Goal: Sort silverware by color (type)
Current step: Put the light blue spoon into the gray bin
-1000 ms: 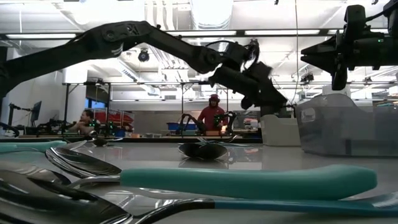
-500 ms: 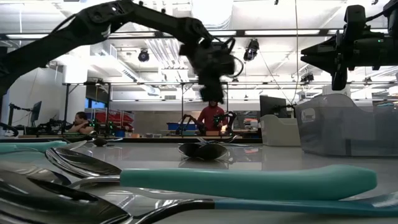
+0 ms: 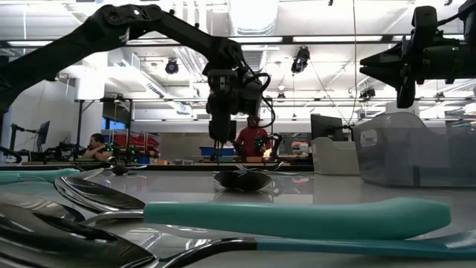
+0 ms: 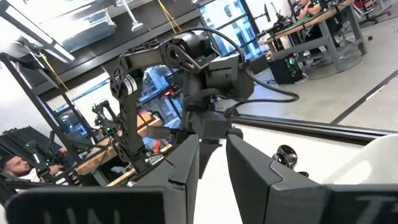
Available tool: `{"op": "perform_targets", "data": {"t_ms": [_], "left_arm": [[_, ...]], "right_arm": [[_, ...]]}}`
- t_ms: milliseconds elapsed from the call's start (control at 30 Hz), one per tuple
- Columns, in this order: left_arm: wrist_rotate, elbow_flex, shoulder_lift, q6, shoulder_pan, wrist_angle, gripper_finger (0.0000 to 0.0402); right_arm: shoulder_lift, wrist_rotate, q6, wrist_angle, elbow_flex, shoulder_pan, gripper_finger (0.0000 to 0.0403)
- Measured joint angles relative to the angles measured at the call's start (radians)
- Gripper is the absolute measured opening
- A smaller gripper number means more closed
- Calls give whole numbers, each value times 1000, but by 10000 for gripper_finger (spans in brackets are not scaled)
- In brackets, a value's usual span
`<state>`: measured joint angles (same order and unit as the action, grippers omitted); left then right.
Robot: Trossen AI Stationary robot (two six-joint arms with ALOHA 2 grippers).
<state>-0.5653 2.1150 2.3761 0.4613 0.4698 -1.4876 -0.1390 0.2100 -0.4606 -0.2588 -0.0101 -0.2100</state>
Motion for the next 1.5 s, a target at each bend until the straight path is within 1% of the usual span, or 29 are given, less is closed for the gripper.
{"op": "perform_targets", "data": {"t_ms": [200,333,400,467,600,700,767,933,1000,1167,1267,1400,1500], "left_arm": [[8,-93,-55,-37,-2,107,100],[88,-162,-102,-77,-2,145,100],[131,-206,-141,-95,-3,172,100],[153,-264,-194,-110,-4,211,100],[191,-418,-313,-149,-4,298,100],[256,-560,-431,-198,-4,391,100],[312,-662,-507,-243,-4,439,100],[514,-910,-711,-393,-3,530,100],[558,-1009,-786,-456,-3,572,100],[556,-1231,-946,-558,-16,690,100],[556,-1328,-1008,-619,-27,716,100],[555,-1404,-1071,-739,-39,724,100],[555,-1437,-1115,-802,-47,697,100]], "right_arm": [[0,0,0,0,0,0,73],[0,0,0,0,0,0,73],[0,0,0,0,0,0,73],[0,0,0,0,0,0,73],[0,0,0,0,0,0,73],[0,0,0,0,0,0,73],[0,0,0,0,0,0,73],[0,0,0,0,0,0,73],[0,0,0,0,0,0,73],[0,0,0,0,0,0,73],[0,0,0,0,0,0,73],[0,0,0,0,0,0,73],[0,0,0,0,0,0,73]]}}
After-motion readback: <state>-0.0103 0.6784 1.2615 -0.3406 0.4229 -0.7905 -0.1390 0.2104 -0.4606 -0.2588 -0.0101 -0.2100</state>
